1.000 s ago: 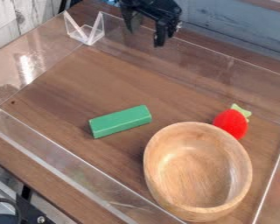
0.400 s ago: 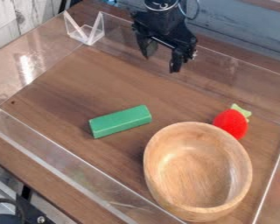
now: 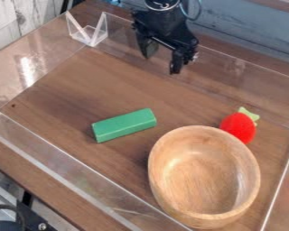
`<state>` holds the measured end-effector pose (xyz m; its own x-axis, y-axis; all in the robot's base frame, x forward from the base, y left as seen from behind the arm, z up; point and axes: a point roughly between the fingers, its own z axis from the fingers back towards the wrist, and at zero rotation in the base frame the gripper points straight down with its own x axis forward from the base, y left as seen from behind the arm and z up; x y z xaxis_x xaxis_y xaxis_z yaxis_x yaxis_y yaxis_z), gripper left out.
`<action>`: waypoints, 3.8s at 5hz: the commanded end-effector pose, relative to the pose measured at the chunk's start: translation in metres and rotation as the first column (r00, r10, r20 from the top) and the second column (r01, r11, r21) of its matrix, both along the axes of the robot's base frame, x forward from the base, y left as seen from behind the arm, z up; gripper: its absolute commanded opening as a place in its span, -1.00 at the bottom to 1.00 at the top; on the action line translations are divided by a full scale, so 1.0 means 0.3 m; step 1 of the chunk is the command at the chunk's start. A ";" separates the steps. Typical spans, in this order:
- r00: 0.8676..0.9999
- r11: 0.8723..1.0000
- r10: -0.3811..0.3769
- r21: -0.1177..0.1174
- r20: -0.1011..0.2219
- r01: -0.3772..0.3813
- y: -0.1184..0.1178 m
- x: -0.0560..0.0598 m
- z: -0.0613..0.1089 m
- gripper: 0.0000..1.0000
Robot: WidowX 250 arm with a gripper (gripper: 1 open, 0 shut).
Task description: Move the red object to the right side of the table
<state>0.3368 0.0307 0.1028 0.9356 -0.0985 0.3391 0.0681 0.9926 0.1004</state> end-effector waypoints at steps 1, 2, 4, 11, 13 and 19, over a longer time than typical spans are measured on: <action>0.996 0.999 0.043 0.011 0.074 -0.044 0.009 0.029 0.090 1.00; 0.996 0.999 0.043 0.014 0.084 -0.044 0.007 0.027 0.052 1.00; 0.994 0.999 0.043 0.013 0.100 -0.044 0.017 0.039 0.007 1.00; 0.976 0.981 0.190 0.012 0.104 -0.192 -0.052 0.032 0.083 1.00; 0.974 0.978 0.204 0.014 0.103 -0.207 0.011 0.041 0.087 1.00; 0.994 0.998 0.045 -0.040 0.097 -0.041 -0.027 0.075 -0.030 1.00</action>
<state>0.3556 0.0234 0.0804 0.9180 -0.0312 0.3954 0.0083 0.9982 0.0594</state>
